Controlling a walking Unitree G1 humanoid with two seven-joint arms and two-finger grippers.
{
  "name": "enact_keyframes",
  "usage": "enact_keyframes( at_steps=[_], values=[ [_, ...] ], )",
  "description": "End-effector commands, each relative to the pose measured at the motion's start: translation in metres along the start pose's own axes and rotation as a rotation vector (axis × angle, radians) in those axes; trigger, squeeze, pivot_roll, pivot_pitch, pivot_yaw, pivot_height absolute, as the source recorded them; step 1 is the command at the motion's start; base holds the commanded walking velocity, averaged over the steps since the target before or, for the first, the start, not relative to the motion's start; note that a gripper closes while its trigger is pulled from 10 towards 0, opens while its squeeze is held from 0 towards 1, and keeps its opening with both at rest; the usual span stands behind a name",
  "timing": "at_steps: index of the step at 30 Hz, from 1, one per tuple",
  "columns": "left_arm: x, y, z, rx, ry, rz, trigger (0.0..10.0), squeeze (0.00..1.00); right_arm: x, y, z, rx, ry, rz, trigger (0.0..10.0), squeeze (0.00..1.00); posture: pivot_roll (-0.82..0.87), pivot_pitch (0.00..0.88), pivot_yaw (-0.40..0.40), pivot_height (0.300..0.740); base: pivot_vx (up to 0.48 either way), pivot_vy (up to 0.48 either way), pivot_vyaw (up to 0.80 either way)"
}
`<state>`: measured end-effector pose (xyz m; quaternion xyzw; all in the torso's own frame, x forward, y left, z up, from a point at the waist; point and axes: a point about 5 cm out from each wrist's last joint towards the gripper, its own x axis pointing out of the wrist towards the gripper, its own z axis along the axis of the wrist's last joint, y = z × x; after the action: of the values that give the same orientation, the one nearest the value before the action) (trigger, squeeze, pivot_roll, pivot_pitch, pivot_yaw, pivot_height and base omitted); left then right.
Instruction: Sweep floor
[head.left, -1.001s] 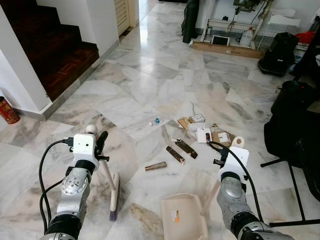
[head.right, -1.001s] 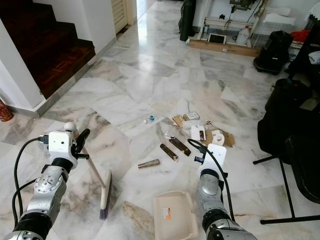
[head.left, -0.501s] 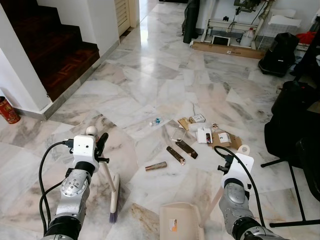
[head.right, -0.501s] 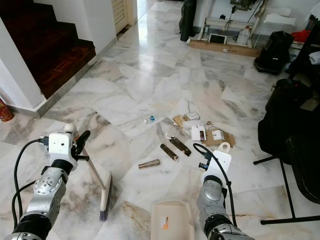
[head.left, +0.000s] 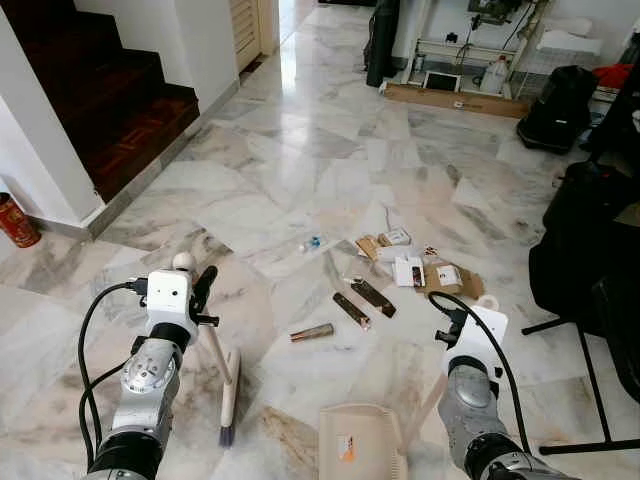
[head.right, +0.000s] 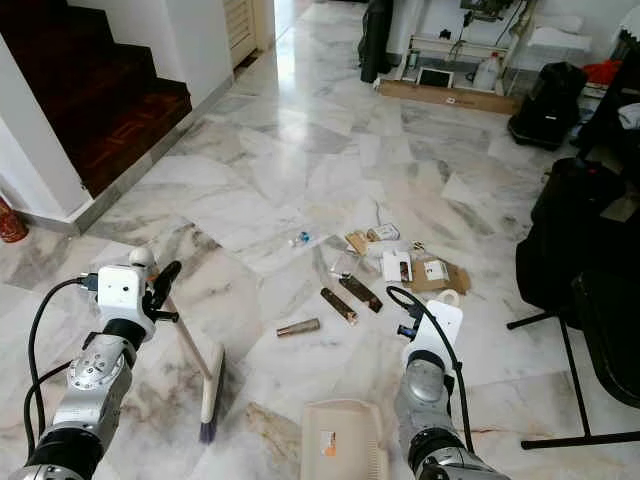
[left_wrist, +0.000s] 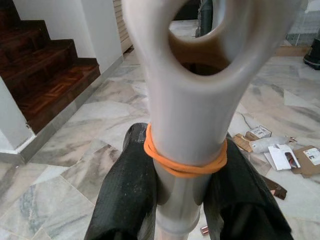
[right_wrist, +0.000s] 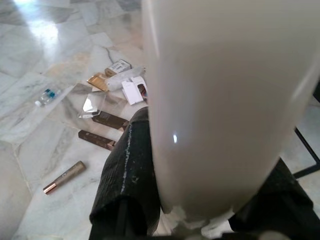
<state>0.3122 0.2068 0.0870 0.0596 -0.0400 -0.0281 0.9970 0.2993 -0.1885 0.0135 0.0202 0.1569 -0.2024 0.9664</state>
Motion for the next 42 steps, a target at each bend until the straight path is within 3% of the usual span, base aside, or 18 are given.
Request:
enact_keyframes(
  at_steps=[1, 2, 3, 4, 5, 6, 17, 18, 19, 20, 30, 31, 32, 33, 38, 39, 42],
  values=[
    [0.005, -0.003, 0.012, 0.016, -0.046, -0.022, 10.0, 0.0, 0.003, 0.002, 0.006, -0.016, -0.015, 0.02, 10.0, 0.0, 0.1, 0.064, -0.035, 0.74, 0.0, 0.0, 0.0],
    [0.005, -0.003, 0.011, 0.015, -0.046, -0.023, 10.0, 0.0, 0.003, 0.002, 0.007, -0.021, -0.019, 0.026, 10.0, 0.0, 0.1, 0.064, -0.035, 0.74, 0.0, 0.0, 0.0],
    [0.006, -0.004, 0.011, 0.013, -0.045, -0.025, 10.0, 0.0, 0.004, 0.002, 0.009, -0.027, -0.026, 0.037, 10.0, 0.15, 0.09, 0.065, -0.036, 0.74, 0.0, 0.0, 0.0],
    [0.006, -0.004, 0.011, 0.012, -0.045, -0.026, 10.0, 0.0, 0.004, 0.002, 0.009, -0.03, -0.029, 0.041, 10.0, 0.15, 0.09, 0.065, -0.036, 0.74, 0.0, 0.0, 0.0],
    [0.006, -0.005, 0.011, 0.011, -0.045, -0.027, 10.0, 0.0, 0.005, 0.002, 0.01, -0.031, -0.031, 0.043, 10.0, 0.82, 0.09, 0.065, -0.036, 0.74, 0.0, 0.0, 0.0],
    [0.006, -0.005, 0.011, 0.009, -0.045, -0.029, 10.0, 0.0, 0.005, 0.001, 0.01, -0.032, -0.033, 0.043, 10.0, 1.0, 0.09, 0.065, -0.036, 0.74, 0.0, 0.0, 0.0],
    [0.008, -0.008, 0.012, 0.004, -0.044, -0.042, 10.0, 0.0, 0.006, -0.004, 0.007, -0.104, -0.011, 0.041, 10.0, 1.0, 0.08, 0.06, -0.035, 0.74, 0.0, 0.0, 0.0],
    [0.008, -0.008, 0.011, 0.003, -0.044, -0.044, 10.0, 0.0, 0.006, -0.004, 0.006, -0.122, -0.004, 0.051, 10.0, 0.75, 0.08, 0.06, -0.035, 0.74, 0.0, 0.0, 0.0],
    [0.008, -0.008, 0.011, 0.003, -0.044, -0.044, 10.0, 0.0, 0.006, -0.004, 0.006, -0.122, -0.004, 0.051, 10.0, 0.75, 0.08, 0.06, -0.035, 0.74, 0.0, 0.0, 0.0],
    [0.008, -0.008, 0.012, 0.002, -0.044, -0.047, 10.0, 0.0, 0.006, -0.003, 0.005, -0.143, 0.001, 0.073, 10.0, 0.0, 0.08, 0.059, -0.036, 0.74, 0.0, 0.0, 0.0],
    [0.009, -0.011, 0.012, 0.002, -0.045, -0.067, 10.0, 0.0, 0.007, -0.007, 0.002, -0.177, 0.028, 0.135, 10.0, 0.0, 0.08, 0.056, -0.038, 0.74, 0.0, 0.0, 0.0],
    [0.009, -0.011, 0.012, 0.001, -0.045, -0.069, 10.0, 0.0, 0.007, -0.009, 0.003, -0.172, 0.026, 0.13, 10.0, 0.71, 0.08, 0.055, -0.038, 0.74, 0.0, 0.0, 0.0],
    [0.009, -0.011, 0.012, 0.001, -0.045, -0.07, 10.0, 0.0, 0.007, -0.01, 0.003, -0.167, 0.024, 0.128, 10.0, 0.71, 0.08, 0.055, -0.038, 0.74, 0.0, 0.0, 0.0],
    [0.009, -0.012, 0.012, 0.001, -0.045, -0.073, 10.0, 0.0, 0.007, -0.012, 0.003, -0.169, 0.028, 0.124, 10.0, 1.0, 0.08, 0.055, -0.038, 0.74, 0.0, 0.0, 0.0],
    [0.01, -0.014, 0.012, 0.0, -0.044, -0.086, 10.0, 0.0, 0.009, -0.018, 0.0, -0.169, 0.069, 0.129, 10.0, 1.0, 0.07, 0.049, -0.036, 0.74, 0.0, 0.0, 0.0],
    [0.011, -0.015, 0.013, 0.0, -0.044, -0.091, 10.0, 0.0, 0.009, -0.018, 0.0, -0.192, 0.078, 0.14, 10.0, 0.0, 0.07, 0.046, -0.035, 0.74, 0.0, 0.0, 0.0],
    [0.011, -0.015, 0.013, 0.001, -0.045, -0.096, 10.0, 0.0, 0.01, -0.018, 0.001, -0.232, 0.082, 0.175, 10.0, 0.0, 0.08, 0.044, -0.035, 0.74, 0.0, 0.0, 0.0]
  ],
)
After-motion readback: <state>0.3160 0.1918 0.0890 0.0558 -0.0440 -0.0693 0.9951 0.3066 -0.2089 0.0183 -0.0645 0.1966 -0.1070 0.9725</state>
